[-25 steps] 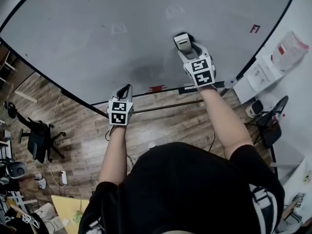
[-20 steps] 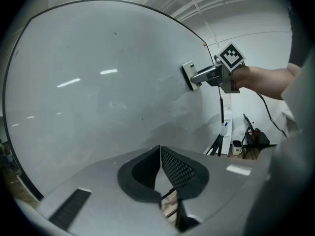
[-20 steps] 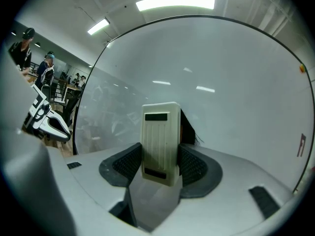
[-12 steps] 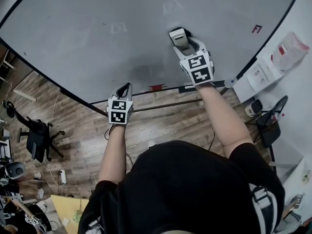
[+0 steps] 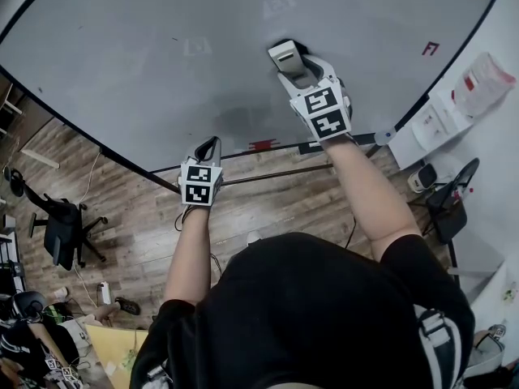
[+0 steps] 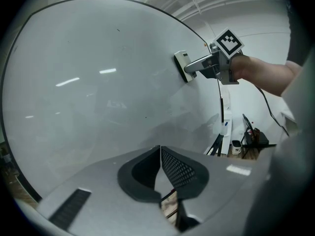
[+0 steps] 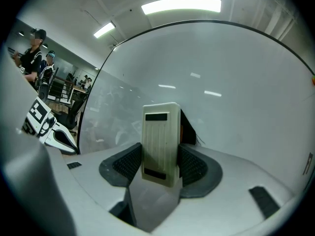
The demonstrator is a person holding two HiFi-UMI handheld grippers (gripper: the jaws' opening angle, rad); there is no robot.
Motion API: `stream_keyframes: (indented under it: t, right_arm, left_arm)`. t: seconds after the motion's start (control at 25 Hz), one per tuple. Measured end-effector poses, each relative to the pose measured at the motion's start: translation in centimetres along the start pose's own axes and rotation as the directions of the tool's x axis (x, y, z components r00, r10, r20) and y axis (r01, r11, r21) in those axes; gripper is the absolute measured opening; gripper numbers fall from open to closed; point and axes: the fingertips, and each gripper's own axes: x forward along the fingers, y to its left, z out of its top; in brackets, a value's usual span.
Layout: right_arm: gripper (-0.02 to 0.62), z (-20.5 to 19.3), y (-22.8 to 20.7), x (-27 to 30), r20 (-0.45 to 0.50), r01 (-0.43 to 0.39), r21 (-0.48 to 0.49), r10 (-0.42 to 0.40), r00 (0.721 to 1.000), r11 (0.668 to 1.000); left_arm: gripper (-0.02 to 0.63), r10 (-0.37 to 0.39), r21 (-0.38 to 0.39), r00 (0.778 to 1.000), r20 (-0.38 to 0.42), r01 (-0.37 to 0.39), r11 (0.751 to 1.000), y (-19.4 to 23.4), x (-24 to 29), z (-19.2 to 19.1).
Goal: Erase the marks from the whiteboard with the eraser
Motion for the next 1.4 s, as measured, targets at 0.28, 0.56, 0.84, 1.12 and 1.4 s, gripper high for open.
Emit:
stream_keyframes:
  t: [0.28,0.56,0.84,1.12,1.4]
  right_arm:
    - [0.229,2.3,3.1,1.1,0.024,-0.031,-0.05,0.032,0.999,0.998]
    - [0.229,3.8,6.7,2.6,0.018,-0.056,-0.123,0.058,0.998,0.991]
    - [0.229,4.6,10.9,4.2,0.019,-0.095,-0.15,0.099,0.995,0.984]
    - [0.229,4.7,13.7,5.6,0.016,-0.119,-0.181,0.124,0.992,0.976]
    - [0.229,4.3,14.5,6.1,0.005,-0.124,-0.198,0.128,0.992,0.972]
  left_arm:
    - [0.012,0.006,-0.007,1.0,-0.003,-0.006,1.0,0.6,-0.6,-0.6]
    - [0.012,0.023,-0.024,1.0,-0.012,-0.023,0.999,1.7,-1.5,-1.6]
    - [0.012,0.04,-0.029,0.999,-0.021,-0.041,0.999,3.2,-3.1,-2.6]
    - [0.012,0.041,-0.048,0.999,-0.028,-0.042,0.998,4.0,-3.4,-3.6]
    - [0.012,0.036,-0.049,0.999,-0.031,-0.037,0.998,3.8,-3.6,-4.0]
